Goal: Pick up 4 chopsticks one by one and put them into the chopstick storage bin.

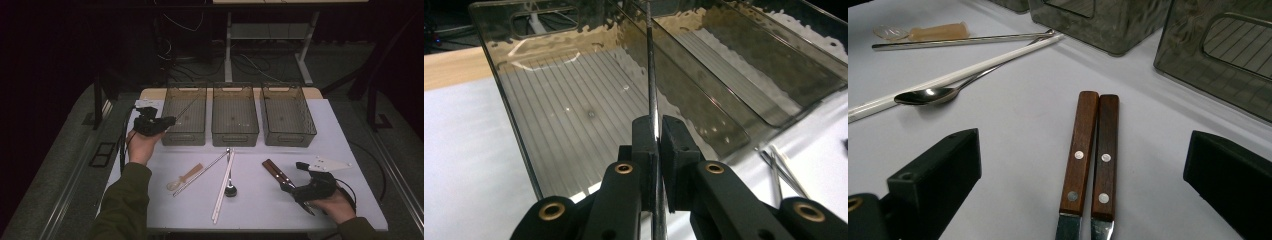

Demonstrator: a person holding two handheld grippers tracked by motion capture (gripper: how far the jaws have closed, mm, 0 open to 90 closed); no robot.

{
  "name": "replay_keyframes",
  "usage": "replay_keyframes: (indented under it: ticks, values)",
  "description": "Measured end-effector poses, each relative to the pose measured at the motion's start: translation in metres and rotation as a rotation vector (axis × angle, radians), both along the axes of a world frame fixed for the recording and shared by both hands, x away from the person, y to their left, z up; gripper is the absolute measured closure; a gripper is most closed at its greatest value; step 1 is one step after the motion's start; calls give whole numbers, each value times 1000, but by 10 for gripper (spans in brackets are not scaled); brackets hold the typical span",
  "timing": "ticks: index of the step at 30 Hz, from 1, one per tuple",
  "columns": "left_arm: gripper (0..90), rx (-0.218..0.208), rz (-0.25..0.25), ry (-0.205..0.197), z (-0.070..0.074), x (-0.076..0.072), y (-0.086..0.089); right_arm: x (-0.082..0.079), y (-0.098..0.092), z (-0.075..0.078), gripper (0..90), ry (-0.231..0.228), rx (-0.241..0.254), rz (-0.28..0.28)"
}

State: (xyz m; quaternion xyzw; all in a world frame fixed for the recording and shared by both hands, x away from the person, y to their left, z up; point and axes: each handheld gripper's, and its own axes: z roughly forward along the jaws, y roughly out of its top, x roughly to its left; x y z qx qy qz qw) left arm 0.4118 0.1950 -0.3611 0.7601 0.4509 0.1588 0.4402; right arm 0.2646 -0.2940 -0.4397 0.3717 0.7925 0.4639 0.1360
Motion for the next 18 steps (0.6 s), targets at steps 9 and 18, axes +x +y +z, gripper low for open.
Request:
replay_keyframes:
  ticks: [9, 18]
  values:
    - [849, 43, 16, 24, -2, 28, -7, -1, 0, 0, 21, 1, 2, -4]
    - [849, 44, 57, 57, -15, 52, -5, -2, -1, 0, 21, 0, 6, -12]
